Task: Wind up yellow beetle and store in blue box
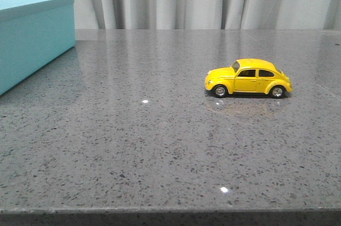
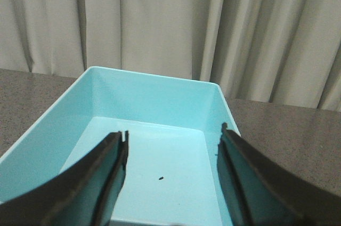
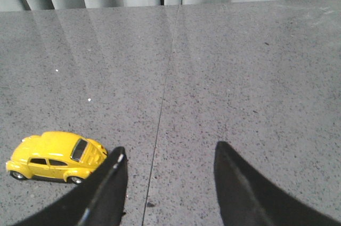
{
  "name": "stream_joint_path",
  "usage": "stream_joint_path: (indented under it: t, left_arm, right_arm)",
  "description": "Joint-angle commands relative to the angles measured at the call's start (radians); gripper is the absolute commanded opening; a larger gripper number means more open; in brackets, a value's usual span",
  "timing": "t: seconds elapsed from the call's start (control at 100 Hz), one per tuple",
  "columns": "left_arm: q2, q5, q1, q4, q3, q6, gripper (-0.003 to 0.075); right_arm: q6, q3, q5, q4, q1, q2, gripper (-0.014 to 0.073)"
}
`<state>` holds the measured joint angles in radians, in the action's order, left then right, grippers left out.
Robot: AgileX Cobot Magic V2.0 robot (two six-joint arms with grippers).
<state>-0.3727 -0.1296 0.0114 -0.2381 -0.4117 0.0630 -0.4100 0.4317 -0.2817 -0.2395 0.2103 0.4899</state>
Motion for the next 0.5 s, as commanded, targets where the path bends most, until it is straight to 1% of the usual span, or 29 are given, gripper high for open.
stream_joint_path:
  t: [0.0, 0.08, 0.15, 0.28, 0.49]
  left_arm:
    - [-0.015, 0.097, -0.006, -0.011, -0.036, -0.010, 0.0374]
    - [-0.015, 0.097, -0.006, -0.011, -0.036, -0.010, 0.0374]
    - [-0.015, 0.097, -0.006, -0.011, -0.036, -0.010, 0.0374]
    - [-0.015, 0.091, -0.006, -0.011, -0.036, -0.010, 0.0374]
    - [-0.015, 0.091, -0.006, -0.011, -0.036, -0.010, 0.0374]
  right_arm:
    - [0.004, 0.036, 0.101, -0.012, 0.002, 0.010, 0.0393]
    - [0.003, 0.044, 0.105, -0.004, 0.002, 0.016, 0.0393]
    - [0.003, 0.078, 0.053, 0.010, 0.002, 0.036, 0.0393]
    - [0.003, 0.202, -0.125, 0.013, 0.002, 0.116, 0.0393]
    - [0.003, 0.400, -0.336, 0.013, 0.002, 0.281, 0.0392]
